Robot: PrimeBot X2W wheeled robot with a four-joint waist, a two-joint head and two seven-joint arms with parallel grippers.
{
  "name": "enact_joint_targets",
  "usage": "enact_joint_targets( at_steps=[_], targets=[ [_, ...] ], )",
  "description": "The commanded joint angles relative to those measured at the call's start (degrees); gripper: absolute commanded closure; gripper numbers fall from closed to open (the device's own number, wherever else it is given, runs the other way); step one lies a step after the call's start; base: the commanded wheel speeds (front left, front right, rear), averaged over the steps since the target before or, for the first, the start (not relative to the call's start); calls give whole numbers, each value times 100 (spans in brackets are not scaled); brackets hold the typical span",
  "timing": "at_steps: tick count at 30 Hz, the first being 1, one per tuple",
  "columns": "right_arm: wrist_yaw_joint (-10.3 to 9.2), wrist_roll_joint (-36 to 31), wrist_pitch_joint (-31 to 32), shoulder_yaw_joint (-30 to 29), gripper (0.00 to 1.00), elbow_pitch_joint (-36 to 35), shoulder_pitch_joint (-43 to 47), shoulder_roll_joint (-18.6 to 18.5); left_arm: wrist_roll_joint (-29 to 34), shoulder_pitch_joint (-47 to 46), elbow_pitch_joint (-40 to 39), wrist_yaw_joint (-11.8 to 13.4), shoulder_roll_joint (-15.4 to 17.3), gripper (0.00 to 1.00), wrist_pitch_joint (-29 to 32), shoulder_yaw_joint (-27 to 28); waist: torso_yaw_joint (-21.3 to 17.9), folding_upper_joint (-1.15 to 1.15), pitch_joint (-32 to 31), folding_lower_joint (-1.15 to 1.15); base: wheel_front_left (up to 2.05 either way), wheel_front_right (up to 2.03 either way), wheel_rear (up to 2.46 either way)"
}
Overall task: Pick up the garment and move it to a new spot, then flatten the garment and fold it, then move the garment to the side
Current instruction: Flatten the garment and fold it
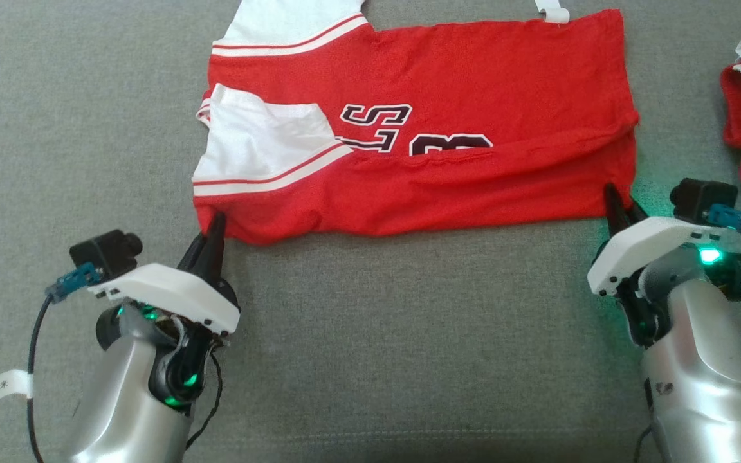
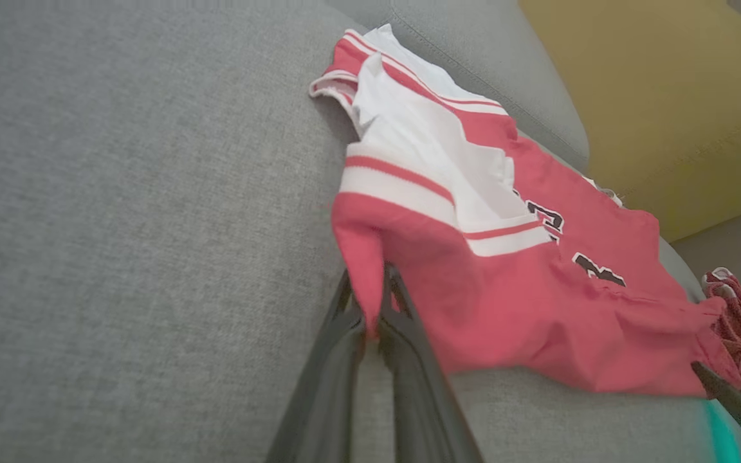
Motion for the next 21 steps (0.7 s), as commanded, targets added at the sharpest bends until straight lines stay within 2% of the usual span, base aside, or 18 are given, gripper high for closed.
enact_joint_targets(
  at_steps=[1, 6, 11, 21],
  targets=[
    [37, 14, -56, 153, 100, -73, -70, -5, 72, -158, -248, -15, 117, 100, -85, 174, -6, 0, -16, 0, 0, 0, 0],
    [37, 17, -244, 113, 100, -258, -73, -5, 128, -121, -582, 14, 206, 100, -170, 191, -37, 0, -127, 0, 0, 0, 0],
    [37, 77, -210, 74, 100, -813, 148, -39, 174, 40, -1143, 63, 333, 100, -132, 186, -45, 0, -288, 0, 0, 0, 0],
    [37, 517, 604, -71, 100, -2517, 1512, -126, 212, 1183, -2591, 358, 671, 100, 317, 97, -12, 0, -470, 0, 0, 0, 0]
  ],
)
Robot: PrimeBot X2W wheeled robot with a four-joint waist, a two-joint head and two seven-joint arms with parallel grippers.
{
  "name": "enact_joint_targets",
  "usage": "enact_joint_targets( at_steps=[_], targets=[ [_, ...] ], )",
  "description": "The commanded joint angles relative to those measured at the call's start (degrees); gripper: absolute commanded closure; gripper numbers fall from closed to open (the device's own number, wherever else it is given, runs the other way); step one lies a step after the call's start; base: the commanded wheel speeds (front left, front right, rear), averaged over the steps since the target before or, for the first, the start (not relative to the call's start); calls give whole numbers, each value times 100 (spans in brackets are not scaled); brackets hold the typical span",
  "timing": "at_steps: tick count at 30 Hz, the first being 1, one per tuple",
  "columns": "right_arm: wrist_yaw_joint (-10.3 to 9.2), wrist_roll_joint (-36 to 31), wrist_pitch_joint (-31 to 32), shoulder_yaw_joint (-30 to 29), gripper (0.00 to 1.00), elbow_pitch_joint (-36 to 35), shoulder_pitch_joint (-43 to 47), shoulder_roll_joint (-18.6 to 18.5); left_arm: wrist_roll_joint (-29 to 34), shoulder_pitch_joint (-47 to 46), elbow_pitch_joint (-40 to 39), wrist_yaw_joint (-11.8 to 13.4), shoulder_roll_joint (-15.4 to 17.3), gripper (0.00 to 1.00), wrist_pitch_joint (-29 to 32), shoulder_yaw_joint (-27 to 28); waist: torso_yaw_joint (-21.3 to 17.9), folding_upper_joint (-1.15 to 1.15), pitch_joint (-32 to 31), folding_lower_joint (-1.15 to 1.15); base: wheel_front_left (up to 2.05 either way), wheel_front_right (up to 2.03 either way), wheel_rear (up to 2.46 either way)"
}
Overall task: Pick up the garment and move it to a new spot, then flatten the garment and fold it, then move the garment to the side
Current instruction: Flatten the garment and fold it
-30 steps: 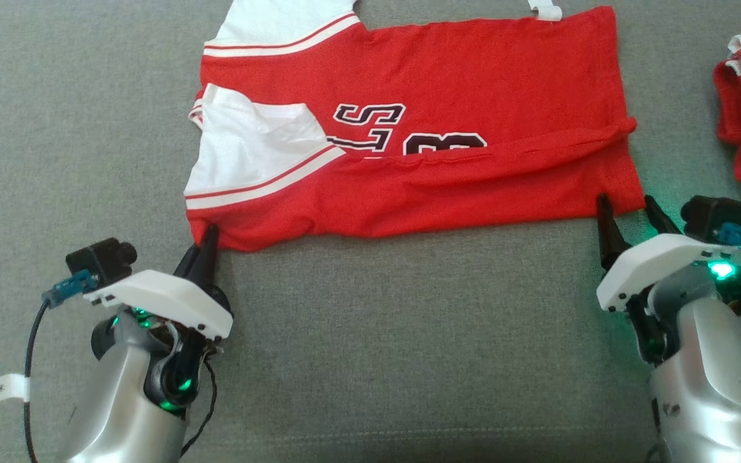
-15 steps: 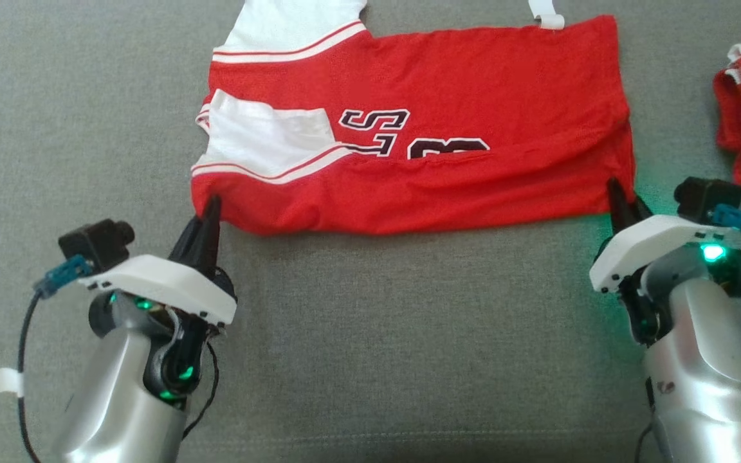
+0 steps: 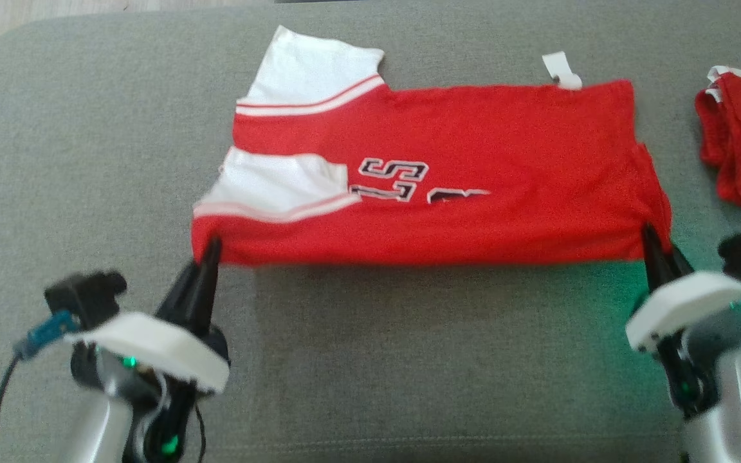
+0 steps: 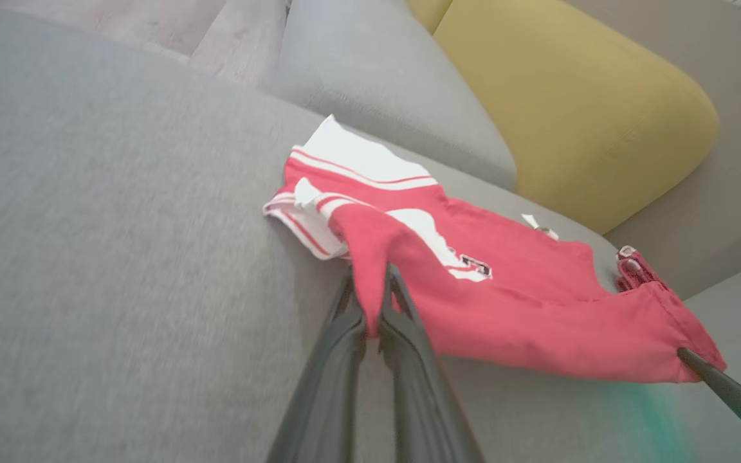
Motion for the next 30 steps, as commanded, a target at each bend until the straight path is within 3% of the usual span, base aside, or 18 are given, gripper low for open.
enact_joint_targets(
  at_steps=[1, 9, 12, 13, 14, 15, 16, 17, 18, 24, 30],
  targets=[
    [37, 46, 88, 48, 100, -377, 77, -70, 1, 48, -312, 65, 150, 100, 39, 182, 15, 0, 2, 0, 0, 0, 0],
    [37, 124, 468, -207, 99, -966, 871, -5, -215, 708, -442, 193, -5, 100, 134, 77, 56, 0, 33, 0, 0, 0, 0],
    [37, 121, 518, -263, 73, -980, 948, 14, -240, 781, -350, 213, -36, 100, 143, 43, 34, 0, 51, 0, 0, 0, 0],
    [37, 115, 536, -272, 52, -987, 969, 19, -254, 800, -318, 216, -49, 100, 149, 32, 29, 0, 55, 0, 0, 0, 0],
    [37, 110, 540, -275, 15, -993, 992, 24, -275, 822, -284, 217, -61, 100, 163, 20, 23, 0, 58, 0, 0, 0, 0],
    [37, 103, 529, -293, 0, -994, 1010, 26, -302, 844, -253, 211, -71, 100, 180, 9, 17, 0, 61, 0, 0, 0, 0],
    [37, 99, 516, -308, 0, -1002, 1030, 29, -332, 869, -222, 213, -78, 82, 204, 4, 11, 0, 64, 0, 0, 0, 0],
    [37, 97, 510, -319, 0, -1020, 1057, 32, -335, 888, -199, 214, -67, 48, 206, 5, 6, 0, 64, 0, 0, 0, 0],
    [37, 97, 505, -340, 0, -1042, 1088, 35, -327, 901, -181, 221, -51, 0, 186, 21, 1, 0, 65, 0, 0, 0, 0],
    [37, 49, 430, -482, 0, -1232, 1202, 43, -248, 889, -155, 285, 152, 0, 149, 172, -38, 0, 62, 0, 0, 0, 0],
    [37, -90, 356, -501, 0, -1703, 1107, 47, 142, 340, -394, 305, 697, 0, 295, 297, -130, 0, 71, 0, 0, 0, 0]
  ],
)
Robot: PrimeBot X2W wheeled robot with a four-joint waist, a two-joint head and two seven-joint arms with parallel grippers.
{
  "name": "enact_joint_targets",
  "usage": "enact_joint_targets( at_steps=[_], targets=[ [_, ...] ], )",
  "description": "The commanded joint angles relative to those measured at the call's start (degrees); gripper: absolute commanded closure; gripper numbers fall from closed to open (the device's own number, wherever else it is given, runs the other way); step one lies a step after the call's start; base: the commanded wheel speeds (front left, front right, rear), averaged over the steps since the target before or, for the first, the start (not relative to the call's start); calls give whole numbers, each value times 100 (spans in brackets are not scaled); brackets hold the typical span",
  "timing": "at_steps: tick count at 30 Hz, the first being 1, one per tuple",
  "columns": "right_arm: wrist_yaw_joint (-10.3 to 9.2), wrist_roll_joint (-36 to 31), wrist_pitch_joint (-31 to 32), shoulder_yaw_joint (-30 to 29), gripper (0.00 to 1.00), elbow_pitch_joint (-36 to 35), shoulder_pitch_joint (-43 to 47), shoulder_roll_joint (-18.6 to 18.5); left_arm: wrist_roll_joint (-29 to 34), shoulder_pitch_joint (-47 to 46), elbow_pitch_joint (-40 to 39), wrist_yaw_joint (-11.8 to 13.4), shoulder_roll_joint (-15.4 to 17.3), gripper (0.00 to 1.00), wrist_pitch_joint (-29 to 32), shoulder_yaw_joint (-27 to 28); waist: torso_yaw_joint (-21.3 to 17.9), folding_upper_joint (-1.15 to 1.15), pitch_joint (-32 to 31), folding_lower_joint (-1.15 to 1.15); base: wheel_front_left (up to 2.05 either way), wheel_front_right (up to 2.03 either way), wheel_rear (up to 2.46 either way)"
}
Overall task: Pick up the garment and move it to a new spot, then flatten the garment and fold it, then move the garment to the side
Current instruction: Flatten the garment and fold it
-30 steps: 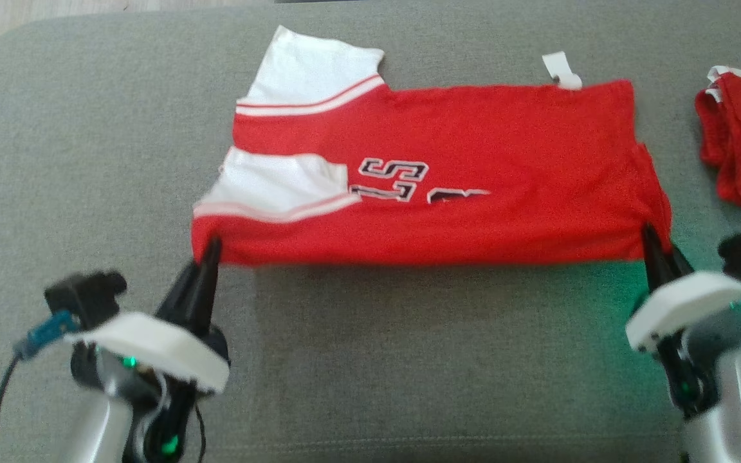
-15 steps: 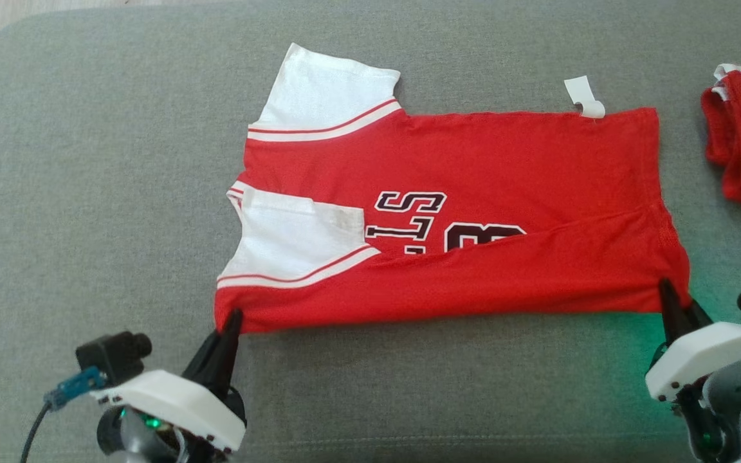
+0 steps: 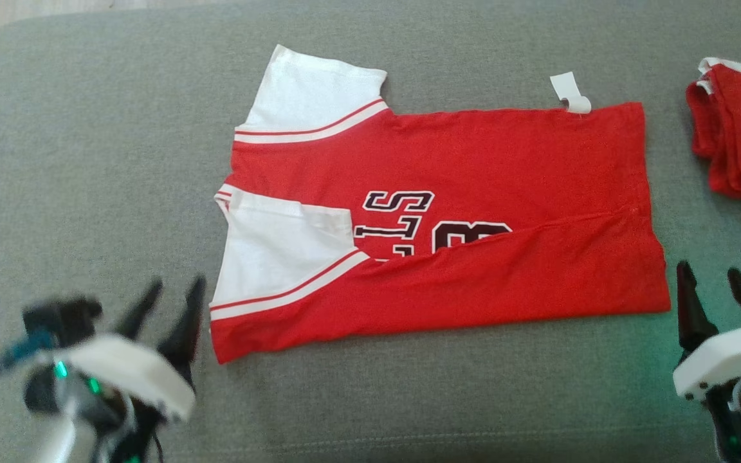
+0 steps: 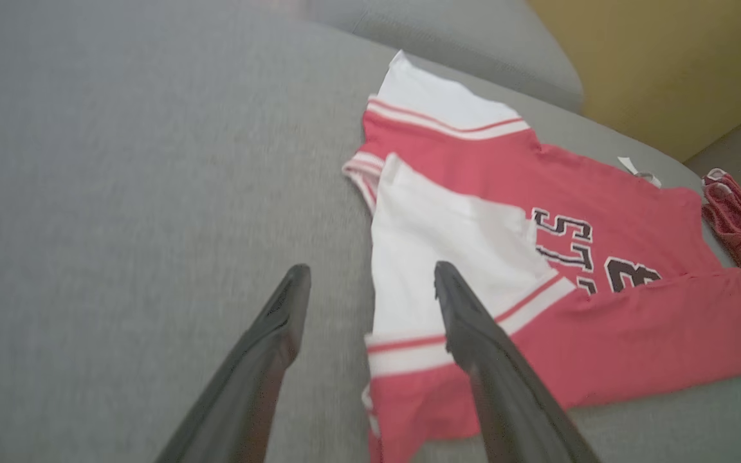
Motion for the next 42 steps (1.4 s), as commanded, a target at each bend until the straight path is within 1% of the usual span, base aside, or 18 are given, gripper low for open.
enact_joint_targets(
  at_steps=[1, 5, 9, 14, 19, 24, 29, 35, 39, 42],
  targets=[
    [37, -78, -62, 142, 0, -327, -233, -43, 129, -614, -304, 1, 252, 0, 90, 250, -33, 0, 22, 0, 0, 0, 0],
    [37, -205, -28, 339, 0, -557, -531, -88, 429, -1588, -414, -111, 683, 0, 502, 214, -135, 0, 132, 0, 0, 0, 0],
    [37, -239, -24, 648, 0, -554, -975, -189, 649, -2805, -219, -354, 998, 0, 1010, 67, -302, 0, 365, 0, 0, 0, 0],
    [37, -215, -89, 1066, 0, -395, -1610, -280, 846, -4300, 356, -626, 1135, 0, 1624, -176, -600, 0, 828, 0, 0, 0, 0],
    [37, -191, -222, 1528, 0, -211, -2224, -299, 1029, -5340, 1083, -725, 1116, 0, 2047, -386, -954, 0, 1312, 0, 0, 0, 0],
    [37, -138, -403, 1891, 0, 19, -2715, -307, 1098, -5843, 1875, -685, 1098, 0, 2202, -414, -1276, 0, 1677, 0, 0, 0, 0],
    [37, -87, -576, 2088, 0, 178, -2975, -293, 1088, -6051, 2486, -680, 1147, 0, 2212, -384, -1522, 0, 1910, 0, 0, 0, 0],
    [37, -62, -711, 2152, 0, 278, -3062, -281, 1114, -6203, 2951, -590, 1282, 0, 2136, -297, -1668, 0, 2036, 0, 0, 0, 0],
    [37, -54, -750, 2170, 0, 307, -3093, -277, 1137, -6268, 3117, -529, 1339, 0, 2090, -265, -1712, 0, 2066, 0, 0, 0, 0],
    [37, -52, -777, 2196, 0, 319, -3134, -271, 1110, -6302, 3286, -566, 1341, 0, 2088, -289, -1739, 0, 2087, 0, 0, 0, 0]
  ],
)
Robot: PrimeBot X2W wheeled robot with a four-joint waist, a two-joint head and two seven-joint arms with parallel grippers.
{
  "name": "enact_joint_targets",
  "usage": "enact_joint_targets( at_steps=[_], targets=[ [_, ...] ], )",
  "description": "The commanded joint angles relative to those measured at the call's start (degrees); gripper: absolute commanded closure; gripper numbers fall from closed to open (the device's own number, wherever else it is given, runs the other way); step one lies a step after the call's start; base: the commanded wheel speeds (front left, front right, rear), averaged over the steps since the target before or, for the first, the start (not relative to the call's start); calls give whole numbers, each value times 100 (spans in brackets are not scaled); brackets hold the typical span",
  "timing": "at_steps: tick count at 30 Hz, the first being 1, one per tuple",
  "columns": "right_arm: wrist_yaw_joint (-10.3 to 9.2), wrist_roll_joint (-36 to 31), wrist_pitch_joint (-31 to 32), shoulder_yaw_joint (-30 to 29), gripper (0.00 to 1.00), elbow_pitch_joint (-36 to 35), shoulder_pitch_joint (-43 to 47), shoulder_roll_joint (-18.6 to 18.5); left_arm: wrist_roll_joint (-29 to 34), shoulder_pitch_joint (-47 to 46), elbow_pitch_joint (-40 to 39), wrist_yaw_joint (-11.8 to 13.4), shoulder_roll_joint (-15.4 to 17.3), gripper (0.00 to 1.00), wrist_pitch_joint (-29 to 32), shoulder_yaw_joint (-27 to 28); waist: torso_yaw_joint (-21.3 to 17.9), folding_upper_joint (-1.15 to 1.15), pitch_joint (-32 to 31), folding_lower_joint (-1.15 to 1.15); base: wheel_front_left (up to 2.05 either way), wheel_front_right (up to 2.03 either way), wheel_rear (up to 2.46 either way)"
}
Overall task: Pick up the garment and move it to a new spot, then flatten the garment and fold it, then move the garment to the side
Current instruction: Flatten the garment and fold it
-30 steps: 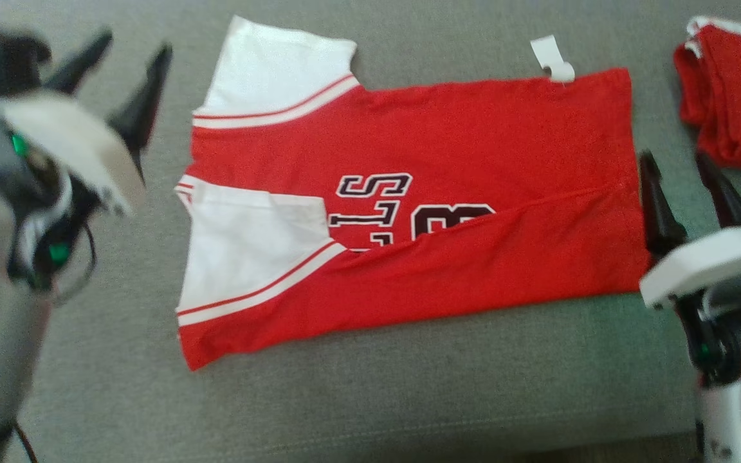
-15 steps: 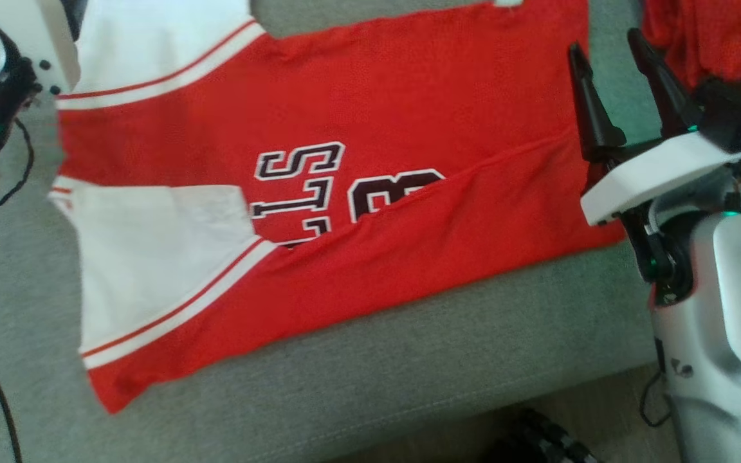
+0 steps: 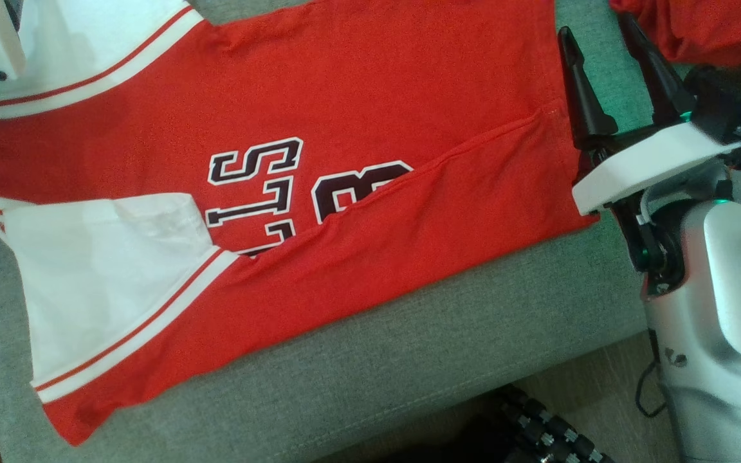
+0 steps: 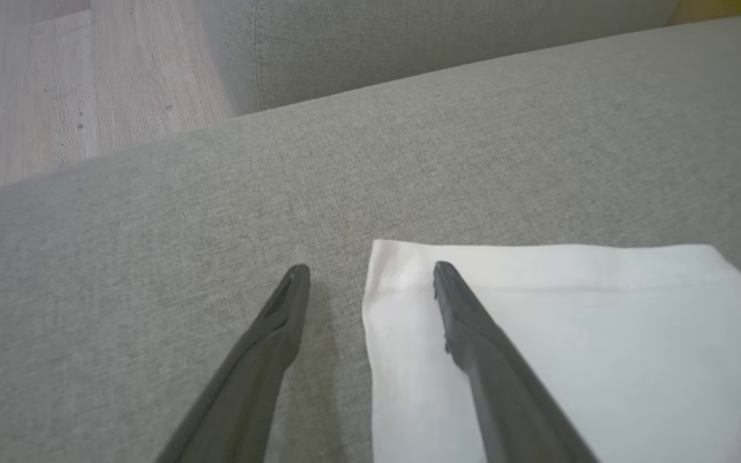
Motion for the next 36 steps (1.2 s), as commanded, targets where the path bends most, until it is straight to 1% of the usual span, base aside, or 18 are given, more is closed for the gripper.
enact_joint_targets(
  at_steps=[1, 8, 9, 11, 12, 15, 20, 23, 28, 36],
  targets=[
    [37, 55, -42, 96, 0, -185, -73, 0, 19, -229, -132, -28, 282, 0, -5, 198, -3, 0, 7, -1, 0, 0, 0],
    [37, 40, -47, 144, 0, -206, -153, -14, -31, -280, 54, -134, 241, 0, 123, 82, -33, 0, 53, -1, 0, 0, 0],
    [37, 38, -46, 157, 0, -207, -162, -20, -48, -286, 65, -163, 232, 11, 150, 61, -33, 0, 57, -1, 0, 0, 0],
    [37, 36, -41, 168, 0, -200, -184, -37, -68, -292, 71, -220, 206, 53, 209, 0, -26, 0, 58, -1, 0, 0, 0],
    [37, 34, -37, 170, 0, -195, -195, -43, -81, -292, 72, -240, 194, 61, 240, -25, -22, 0, 56, -1, 0, 0, 0],
    [37, 28, -22, 177, 0, -181, -233, -56, -88, -290, 70, -286, 173, 100, 291, -105, -7, 0, 46, -1, 0, 0, 0],
    [37, 27, 17, 182, 0, -108, -320, -95, -78, -316, 36, -311, 131, 100, 200, -175, 47, 0, 19, -1, 0, 0, 0],
    [37, 37, 96, 198, 0, -7, -450, -198, -69, -359, -3, -309, 98, 100, 83, -191, 132, 0, -19, -1, 0, 0, 0],
    [37, 8, 389, 256, 0, 330, -832, -523, -120, -440, -140, -352, 12, 100, -100, -214, 357, 0, -92, -1, 0, 0, 0],
    [37, 21, 1003, 438, 0, 1262, -1495, -1055, -256, -455, -605, -450, -151, 100, -230, -352, 765, 0, -118, -1, 0, 0, 0]
  ],
)
